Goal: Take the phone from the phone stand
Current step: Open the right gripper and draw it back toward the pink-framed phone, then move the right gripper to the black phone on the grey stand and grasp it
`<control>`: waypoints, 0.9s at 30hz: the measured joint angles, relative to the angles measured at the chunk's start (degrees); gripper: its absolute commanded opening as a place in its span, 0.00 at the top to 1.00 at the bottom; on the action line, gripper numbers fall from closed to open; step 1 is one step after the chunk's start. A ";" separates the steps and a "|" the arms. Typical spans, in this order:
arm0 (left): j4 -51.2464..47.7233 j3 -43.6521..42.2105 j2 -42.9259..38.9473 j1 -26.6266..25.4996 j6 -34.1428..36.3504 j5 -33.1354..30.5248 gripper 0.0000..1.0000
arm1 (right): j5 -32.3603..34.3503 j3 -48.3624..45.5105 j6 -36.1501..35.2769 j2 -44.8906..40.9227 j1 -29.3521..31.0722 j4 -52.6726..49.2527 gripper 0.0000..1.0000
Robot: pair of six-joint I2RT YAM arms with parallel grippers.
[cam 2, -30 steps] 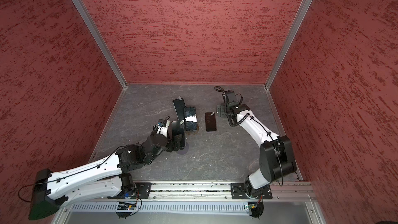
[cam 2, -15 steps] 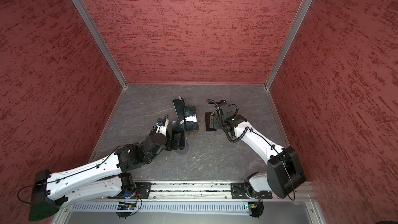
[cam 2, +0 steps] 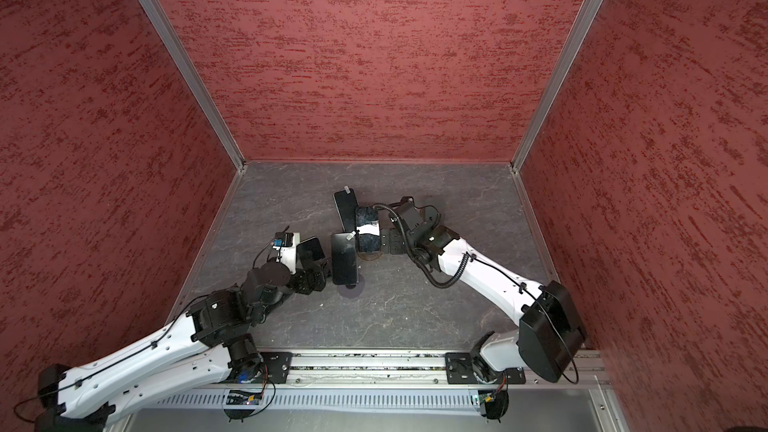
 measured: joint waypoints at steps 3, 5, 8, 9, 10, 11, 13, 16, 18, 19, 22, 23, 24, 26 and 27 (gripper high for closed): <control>-1.42 -1.16 -2.29 0.42 -0.02 2.21 0.01 | 1.05 3.28 1.16 3.28 3.21 -0.13 0.02; -2.36 -1.75 -3.80 0.66 -0.04 3.80 0.01 | 2.01 5.55 1.66 5.99 5.49 -0.33 0.02; -4.35 -1.84 -5.81 1.29 -0.15 6.27 0.01 | 3.45 8.46 2.32 9.18 8.55 -0.87 0.02; -4.85 -1.84 -6.40 1.53 -0.28 6.93 0.00 | 3.93 9.35 2.51 10.01 9.51 -1.11 0.02; -5.53 -1.84 -7.13 1.95 -0.44 7.76 0.00 | 4.52 10.29 2.69 10.82 10.47 -1.40 0.02; -6.12 -1.84 -7.80 2.40 -0.61 8.50 0.00 | 4.98 11.23 2.86 11.58 11.39 -1.75 0.02; -7.23 -1.86 -9.22 3.45 -0.94 10.03 0.01 | 5.84 12.81 3.10 12.76 12.87 -2.12 0.02; -8.04 -2.40 -11.63 5.68 -1.22 12.72 0.01 | 6.91 14.99 3.52 14.40 14.73 -2.71 0.02; -8.52 -2.91 -13.18 7.21 -1.53 14.29 0.01 | 7.48 16.24 3.74 15.54 15.72 -3.10 0.02; -8.85 -3.15 -13.86 7.98 -1.66 15.08 0.00 | 7.80 16.98 3.87 16.33 16.26 -3.37 0.02; -9.77 -3.65 -15.41 9.53 -2.25 16.55 0.00 | 8.94 19.04 4.26 18.69 17.49 -4.24 0.01; -10.10 -3.69 -15.69 9.77 -2.36 16.83 0.01 | 9.42 19.71 4.46 19.41 17.75 -4.57 0.01; -10.36 -3.69 -15.96 9.90 -2.47 17.16 0.00 | 9.94 20.48 4.79 20.26 18.01 -4.90 0.01; -10.49 -3.72 -16.22 9.97 -2.64 17.49 0.00 | 10.78 21.73 5.46 21.81 18.53 -5.42 0.01; -10.49 -3.72 -16.22 9.97 -2.67 17.66 0.00 | 11.17 22.21 5.81 22.47 18.82 -5.60 0.01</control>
